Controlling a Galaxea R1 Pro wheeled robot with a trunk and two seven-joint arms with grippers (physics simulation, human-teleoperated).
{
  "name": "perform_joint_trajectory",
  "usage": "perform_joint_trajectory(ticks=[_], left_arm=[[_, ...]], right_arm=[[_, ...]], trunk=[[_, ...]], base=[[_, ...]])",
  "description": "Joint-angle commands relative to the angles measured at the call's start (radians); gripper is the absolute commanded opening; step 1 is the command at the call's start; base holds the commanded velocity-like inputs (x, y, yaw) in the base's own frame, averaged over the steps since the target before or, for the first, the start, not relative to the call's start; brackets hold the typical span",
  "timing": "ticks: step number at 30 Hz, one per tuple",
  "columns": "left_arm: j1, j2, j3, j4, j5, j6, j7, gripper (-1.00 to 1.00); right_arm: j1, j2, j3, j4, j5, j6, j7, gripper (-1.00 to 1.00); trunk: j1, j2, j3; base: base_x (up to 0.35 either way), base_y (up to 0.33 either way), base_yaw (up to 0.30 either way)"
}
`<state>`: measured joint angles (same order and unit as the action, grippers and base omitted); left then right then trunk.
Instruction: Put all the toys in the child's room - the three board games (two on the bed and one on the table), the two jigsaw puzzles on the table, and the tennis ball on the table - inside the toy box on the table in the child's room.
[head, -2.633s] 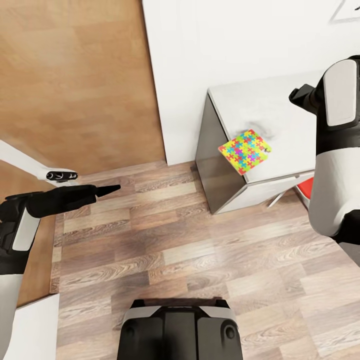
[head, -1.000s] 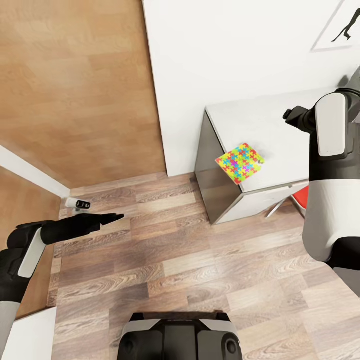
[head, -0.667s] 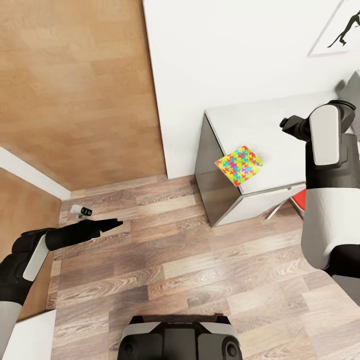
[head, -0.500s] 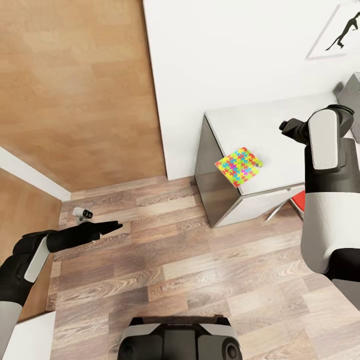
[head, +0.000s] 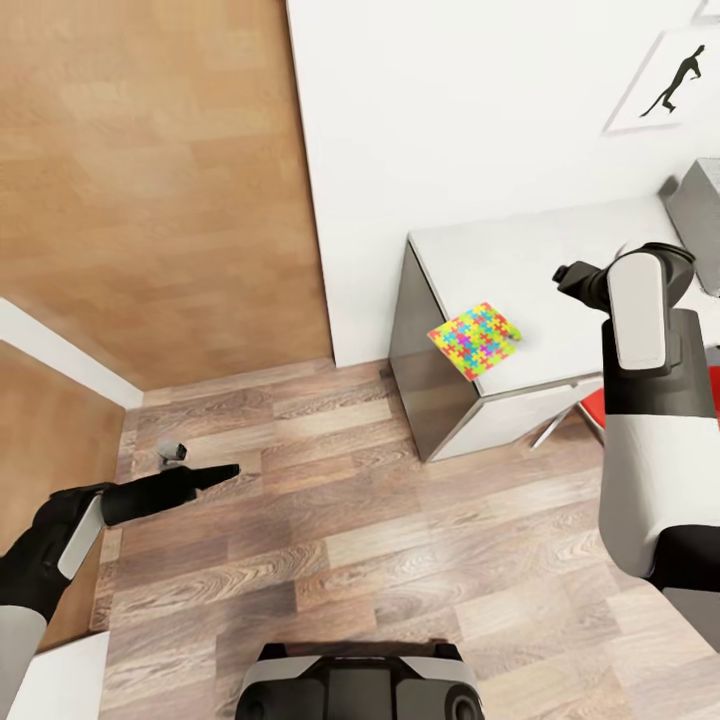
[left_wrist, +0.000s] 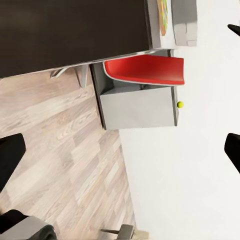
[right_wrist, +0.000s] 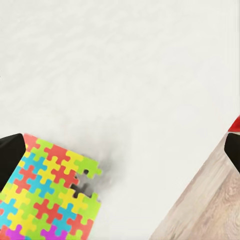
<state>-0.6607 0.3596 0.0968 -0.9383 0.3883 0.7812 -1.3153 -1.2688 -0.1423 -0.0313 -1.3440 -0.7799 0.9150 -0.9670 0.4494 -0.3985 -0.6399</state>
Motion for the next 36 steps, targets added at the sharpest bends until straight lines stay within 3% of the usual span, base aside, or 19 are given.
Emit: perform_joint_trajectory(ticks=[1,15,22,36], left_arm=[[0.000,0.001,-0.001,0.009,0.001,-0.003,0.009,1.00],[0.001,0.000,-0.005,0.073,-0.010,-0.029,0.044,1.00],[0.010,-0.003,-0.006,0.088,-0.089,-0.030,0.045,1.00],[0.012,-0.004,-0.005,0.089,-0.110,-0.028,0.053,1.00]], right_arm=[[0.002,0.000,-0.004,-0.004,-0.010,0.004,-0.010,1.00],[0.012,0.004,-0.027,-0.012,-0.010,0.004,-0.011,1.00],[0.026,0.008,-0.051,-0.013,-0.010,0.005,-0.011,1.00],[0.041,0.021,-0.058,-0.014,-0.010,0.005,-0.012,1.00]], trunk=[[0.001,-0.002,0.000],[0.001,-0.002,0.024],[0.001,-0.002,0.035],[0.001,-0.002,0.058]], base=[[0.000,0.000,0.000],[0.000,0.000,0.000],[0.000,0.000,0.000],[0.000,0.000,0.000]])
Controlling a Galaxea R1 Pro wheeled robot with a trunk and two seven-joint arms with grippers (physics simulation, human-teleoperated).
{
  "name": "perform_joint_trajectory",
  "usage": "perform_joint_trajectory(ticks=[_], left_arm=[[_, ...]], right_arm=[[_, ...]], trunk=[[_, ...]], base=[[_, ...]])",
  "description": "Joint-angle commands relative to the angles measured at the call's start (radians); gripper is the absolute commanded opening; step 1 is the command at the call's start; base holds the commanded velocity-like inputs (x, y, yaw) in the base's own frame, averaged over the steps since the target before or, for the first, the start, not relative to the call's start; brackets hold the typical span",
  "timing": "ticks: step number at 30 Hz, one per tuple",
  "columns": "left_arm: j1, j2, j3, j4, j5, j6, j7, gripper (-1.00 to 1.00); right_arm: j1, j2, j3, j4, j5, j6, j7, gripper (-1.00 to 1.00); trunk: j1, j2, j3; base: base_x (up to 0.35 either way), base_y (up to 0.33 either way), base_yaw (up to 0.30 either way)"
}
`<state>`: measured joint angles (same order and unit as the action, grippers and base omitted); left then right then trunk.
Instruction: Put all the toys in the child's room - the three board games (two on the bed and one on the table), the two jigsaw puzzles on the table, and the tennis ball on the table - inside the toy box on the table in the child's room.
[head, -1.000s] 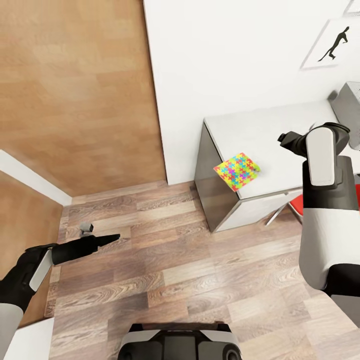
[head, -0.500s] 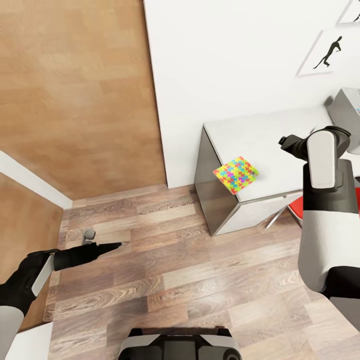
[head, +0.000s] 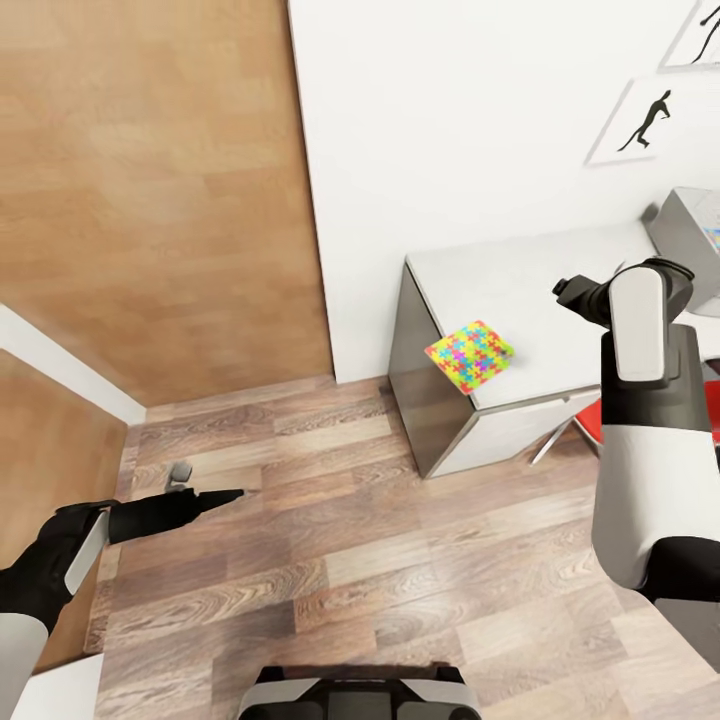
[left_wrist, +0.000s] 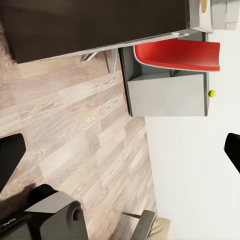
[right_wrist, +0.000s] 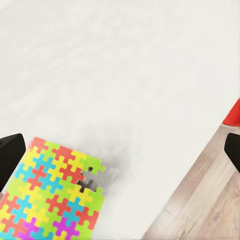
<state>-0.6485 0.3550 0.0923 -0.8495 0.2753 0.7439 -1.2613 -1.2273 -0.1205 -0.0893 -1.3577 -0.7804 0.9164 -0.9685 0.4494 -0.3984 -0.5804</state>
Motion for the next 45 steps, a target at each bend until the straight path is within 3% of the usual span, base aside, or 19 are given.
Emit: perform_joint_trajectory(ticks=[1,7,20,27,37,45], left_arm=[[0.000,0.000,0.000,0.000,0.003,0.009,-0.001,1.00],[0.000,0.001,0.001,0.000,0.002,0.009,0.020,1.00],[0.000,0.000,0.004,0.000,0.004,0.010,0.116,1.00],[0.000,-0.001,0.001,0.000,0.003,0.011,0.130,1.00],[0.000,-0.001,0.001,0.000,0.004,0.011,0.218,1.00],[0.000,-0.002,0.001,0.000,0.004,0.010,0.253,1.00]], right_arm=[[0.005,0.001,0.000,-0.001,-0.010,0.004,-0.010,1.00],[0.042,0.005,-0.007,-0.018,-0.010,0.004,-0.010,1.00],[0.060,0.007,-0.010,-0.048,-0.010,0.004,-0.010,1.00],[0.102,0.007,-0.010,-0.078,-0.011,0.003,-0.010,1.00],[0.160,0.015,-0.010,-0.135,-0.011,0.003,-0.009,1.00],[0.195,0.021,-0.009,-0.140,-0.011,-0.002,-0.009,1.00]], trunk=[[0.001,-0.002,0.000],[0.001,-0.002,0.010],[0.001,-0.002,0.032],[0.001,-0.002,0.043],[0.001,-0.002,0.060],[0.001,-0.002,0.073]], base=[[0.000,0.000,0.000],[0.000,0.000,0.000],[0.000,0.000,0.000],[0.000,0.000,0.000],[0.000,0.000,0.000],[0.000,0.000,0.000]])
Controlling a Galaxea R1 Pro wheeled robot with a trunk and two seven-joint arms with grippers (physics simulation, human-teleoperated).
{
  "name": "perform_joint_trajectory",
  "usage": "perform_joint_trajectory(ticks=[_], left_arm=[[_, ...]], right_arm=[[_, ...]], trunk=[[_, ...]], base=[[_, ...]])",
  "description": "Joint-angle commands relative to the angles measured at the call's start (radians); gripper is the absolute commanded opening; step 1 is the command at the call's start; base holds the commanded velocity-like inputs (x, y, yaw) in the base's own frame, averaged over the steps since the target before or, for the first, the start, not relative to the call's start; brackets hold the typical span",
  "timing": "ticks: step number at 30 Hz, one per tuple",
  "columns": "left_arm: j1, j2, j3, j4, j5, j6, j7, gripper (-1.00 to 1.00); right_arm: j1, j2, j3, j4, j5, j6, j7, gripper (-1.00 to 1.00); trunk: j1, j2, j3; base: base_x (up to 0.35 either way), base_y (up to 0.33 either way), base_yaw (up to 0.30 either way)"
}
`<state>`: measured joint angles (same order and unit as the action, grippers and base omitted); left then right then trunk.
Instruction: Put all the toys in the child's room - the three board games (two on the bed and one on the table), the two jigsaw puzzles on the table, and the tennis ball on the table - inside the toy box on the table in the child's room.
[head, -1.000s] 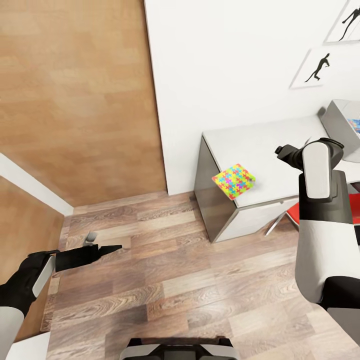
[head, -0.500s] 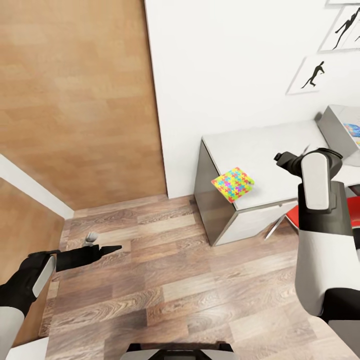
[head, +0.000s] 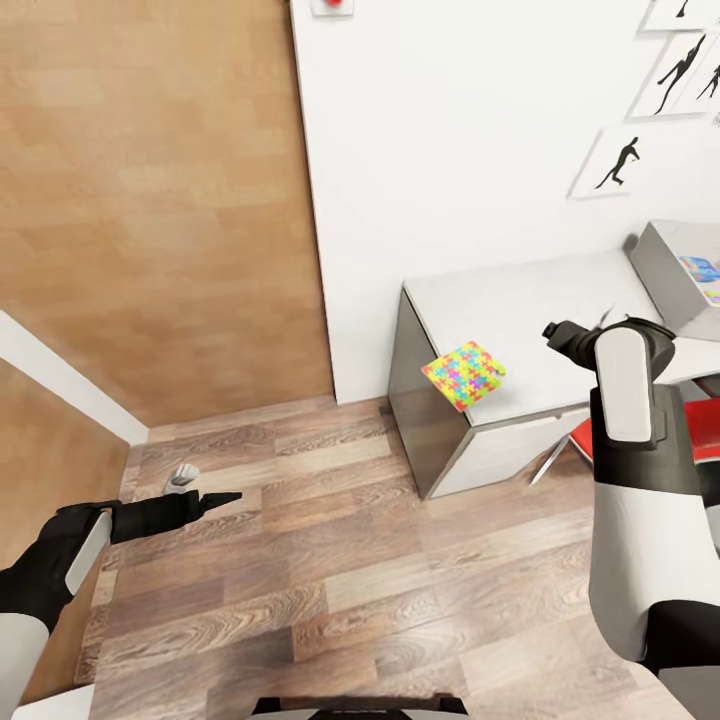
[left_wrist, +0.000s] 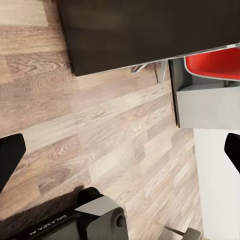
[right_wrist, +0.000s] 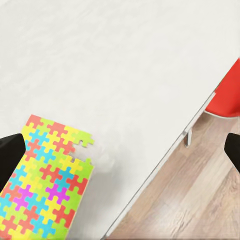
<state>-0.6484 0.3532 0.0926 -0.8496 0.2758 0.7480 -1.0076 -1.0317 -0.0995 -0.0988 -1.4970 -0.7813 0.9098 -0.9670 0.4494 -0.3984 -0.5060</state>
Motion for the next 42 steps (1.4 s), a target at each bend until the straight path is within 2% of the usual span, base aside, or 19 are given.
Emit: perform_joint_trajectory(ticks=[1,10,28,36,42], left_arm=[[-0.001,0.000,0.000,0.000,0.003,0.006,0.002,1.00],[-0.001,0.000,-0.001,0.000,0.003,0.006,0.028,1.00],[-0.001,-0.014,-0.001,0.000,0.002,0.005,0.030,1.00],[-0.001,-0.014,-0.001,0.000,0.001,0.005,0.031,1.00],[-0.001,-0.014,-0.001,0.000,0.002,0.005,0.030,1.00]], right_arm=[[0.006,0.002,0.000,-0.002,-0.009,0.003,-0.010,1.00],[0.020,0.012,0.001,-0.030,-0.010,0.006,-0.011,1.00],[0.052,0.028,0.006,-0.038,-0.010,0.007,-0.012,1.00],[0.058,0.063,0.007,-0.039,-0.009,0.007,-0.012,1.00],[0.074,0.068,0.007,-0.039,-0.009,0.007,-0.012,1.00]], trunk=[[0.001,-0.002,0.000],[0.001,-0.002,0.015],[0.001,-0.002,0.045],[0.001,-0.002,0.058],[0.001,-0.002,0.068]], base=[[0.000,0.000,0.000],[0.000,0.000,0.000],[0.000,0.000,0.000],[0.000,0.000,0.000],[0.000,0.000,0.000]])
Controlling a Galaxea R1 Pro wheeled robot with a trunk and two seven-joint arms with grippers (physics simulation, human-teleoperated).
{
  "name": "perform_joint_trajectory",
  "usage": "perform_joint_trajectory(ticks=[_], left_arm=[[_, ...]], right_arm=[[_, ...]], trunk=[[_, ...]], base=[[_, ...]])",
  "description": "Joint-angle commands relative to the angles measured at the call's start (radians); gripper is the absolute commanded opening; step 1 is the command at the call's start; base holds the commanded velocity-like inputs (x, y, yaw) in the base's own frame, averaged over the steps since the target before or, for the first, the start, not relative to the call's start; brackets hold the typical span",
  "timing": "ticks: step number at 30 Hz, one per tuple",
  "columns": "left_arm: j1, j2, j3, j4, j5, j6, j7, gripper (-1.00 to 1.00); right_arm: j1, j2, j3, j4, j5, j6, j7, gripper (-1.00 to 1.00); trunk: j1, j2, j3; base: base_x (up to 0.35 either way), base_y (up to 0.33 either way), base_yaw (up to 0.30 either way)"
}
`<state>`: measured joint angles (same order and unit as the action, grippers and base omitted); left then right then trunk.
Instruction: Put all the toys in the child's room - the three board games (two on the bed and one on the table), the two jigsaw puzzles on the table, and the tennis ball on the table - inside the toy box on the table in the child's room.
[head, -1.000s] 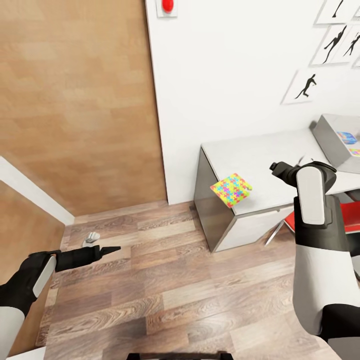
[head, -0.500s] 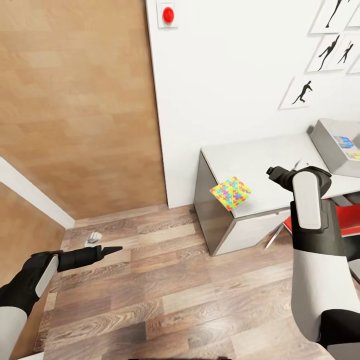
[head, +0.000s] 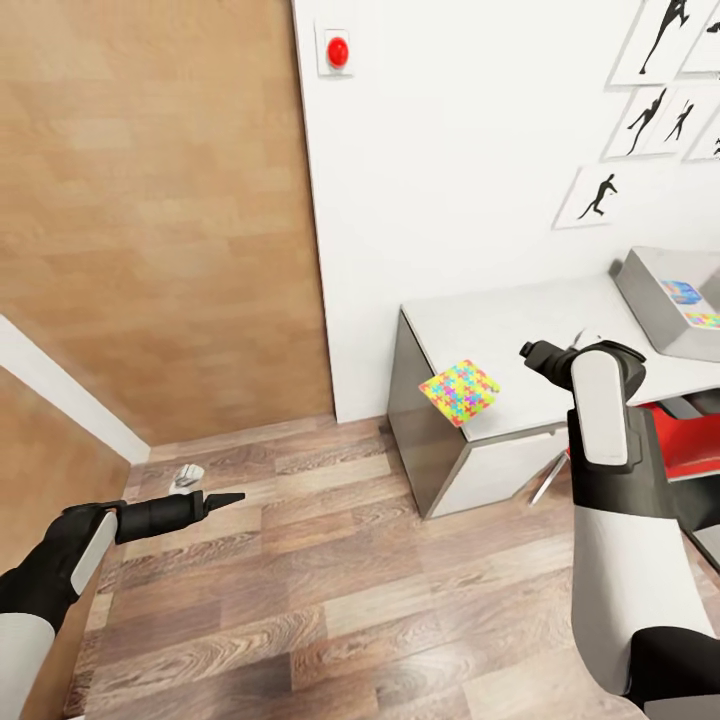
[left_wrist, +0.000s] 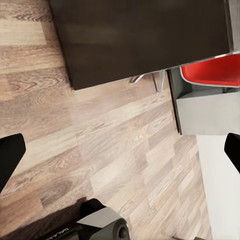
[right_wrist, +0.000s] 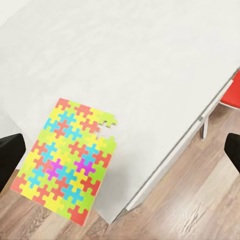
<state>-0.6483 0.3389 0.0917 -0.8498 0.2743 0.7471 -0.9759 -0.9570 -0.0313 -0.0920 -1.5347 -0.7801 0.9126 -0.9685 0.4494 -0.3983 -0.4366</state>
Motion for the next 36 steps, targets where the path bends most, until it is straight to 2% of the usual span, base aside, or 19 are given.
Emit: perform_joint_trajectory(ticks=[1,36], left_arm=[[-0.001,0.000,0.000,0.000,0.003,0.006,-0.001,1.00],[-0.001,-0.001,-0.001,0.000,0.003,0.006,0.000,1.00]], right_arm=[[0.001,0.000,0.001,-0.001,-0.010,0.004,-0.010,1.00],[0.088,0.001,0.004,-0.002,-0.012,0.008,0.000,1.00]], trunk=[[0.001,-0.002,0.000],[0.001,-0.002,0.058]], base=[[0.000,0.000,0.000],[0.000,0.000,0.000]])
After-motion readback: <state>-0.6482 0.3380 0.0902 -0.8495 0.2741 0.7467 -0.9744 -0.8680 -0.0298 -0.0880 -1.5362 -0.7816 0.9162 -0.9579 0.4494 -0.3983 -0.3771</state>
